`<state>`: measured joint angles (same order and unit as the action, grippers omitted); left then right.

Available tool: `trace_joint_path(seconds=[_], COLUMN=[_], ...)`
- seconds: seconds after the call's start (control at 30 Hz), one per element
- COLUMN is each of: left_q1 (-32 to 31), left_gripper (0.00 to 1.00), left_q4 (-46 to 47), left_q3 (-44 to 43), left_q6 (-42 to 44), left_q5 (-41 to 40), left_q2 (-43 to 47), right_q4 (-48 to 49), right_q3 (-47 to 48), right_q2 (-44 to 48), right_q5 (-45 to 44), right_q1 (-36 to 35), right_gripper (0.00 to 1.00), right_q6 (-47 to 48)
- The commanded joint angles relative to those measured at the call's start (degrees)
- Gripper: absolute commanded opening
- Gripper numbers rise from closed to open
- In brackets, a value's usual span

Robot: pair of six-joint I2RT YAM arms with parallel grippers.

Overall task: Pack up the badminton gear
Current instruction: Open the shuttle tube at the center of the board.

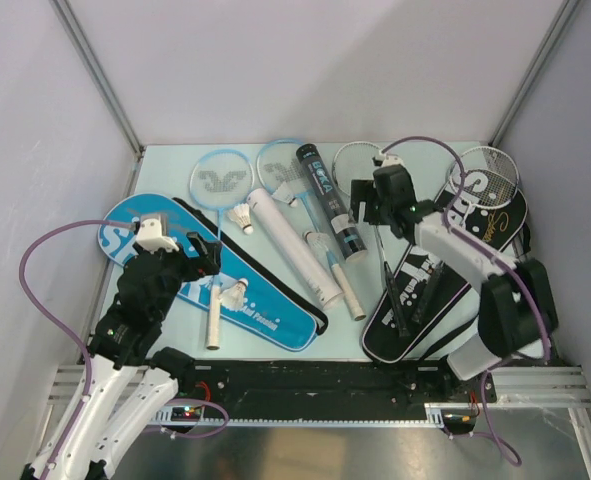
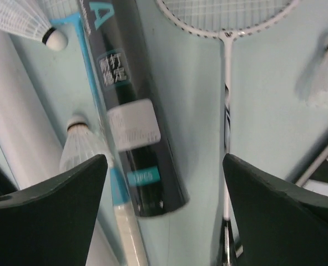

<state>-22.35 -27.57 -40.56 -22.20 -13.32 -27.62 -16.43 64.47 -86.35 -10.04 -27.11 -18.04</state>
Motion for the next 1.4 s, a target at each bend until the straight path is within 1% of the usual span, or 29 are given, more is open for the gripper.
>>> trace_joint_path(seconds=[0.0, 0.03, 0.1, 0.27, 0.37, 0.63, 0.73, 0.9, 1.1, 1.37], left_q1=[-0.2, -0.2, -0.2, -0.2, -0.2, -0.2, -0.2, -0.2, -0.2, -0.2], left_gripper=[1.0, 1.0, 1.0, 1.0, 1.0, 1.0, 1.0, 1.0, 1.0, 1.0], left_q4=[1.9, 1.9, 1.8, 1.8, 1.9, 1.8, 1.8, 1.8, 0.6, 0.3], left_q3=[-0.1, 0.0, 0.0, -0.1, 0.1, 0.1, 0.1, 0.4, 0.1, 0.3], left_q6=[1.1, 1.1, 1.2, 1.1, 0.9, 1.3, 2.0, 1.8, -0.3, -3.1], left_q5=[-0.5, -0.4, -0.4, -0.3, 0.0, 0.5, 2.3, 4.2, 11.7, 12.9], left_q2=[1.1, 1.2, 1.3, 0.9, 0.9, 1.6, 1.9, 2.9, 4.1, 4.6], right_q4=[-1.1, -0.8, 0.4, 0.6, -0.6, -4.4, -5.1, -6.7, -7.7, -7.7], right_q3=[7.6, 8.6, 10.0, 13.7, 16.3, 22.7, 24.2, 26.3, 27.5, 28.6], right_q2=[-8.0, -9.5, -11.5, -17.1, -20.7, -29.0, -31.2, -33.3, -34.3, -35.1], right_q5=[14.0, 17.3, 21.9, 24.0, 24.0, 23.6, 22.8, 20.7, 21.1, 20.4], right_q1=[4.3, 4.9, 5.9, 6.3, 6.2, 5.7, 5.3, 4.8, 5.0, 5.3], right_gripper=[0.87, 0.84, 0.82, 0.84, 0.85, 0.83, 0.83, 0.81, 0.8, 0.86], right_q6=[0.7, 0.3, -0.4, 0.1, 1.2, 5.1, 6.2, 7.7, 9.8, 9.5])
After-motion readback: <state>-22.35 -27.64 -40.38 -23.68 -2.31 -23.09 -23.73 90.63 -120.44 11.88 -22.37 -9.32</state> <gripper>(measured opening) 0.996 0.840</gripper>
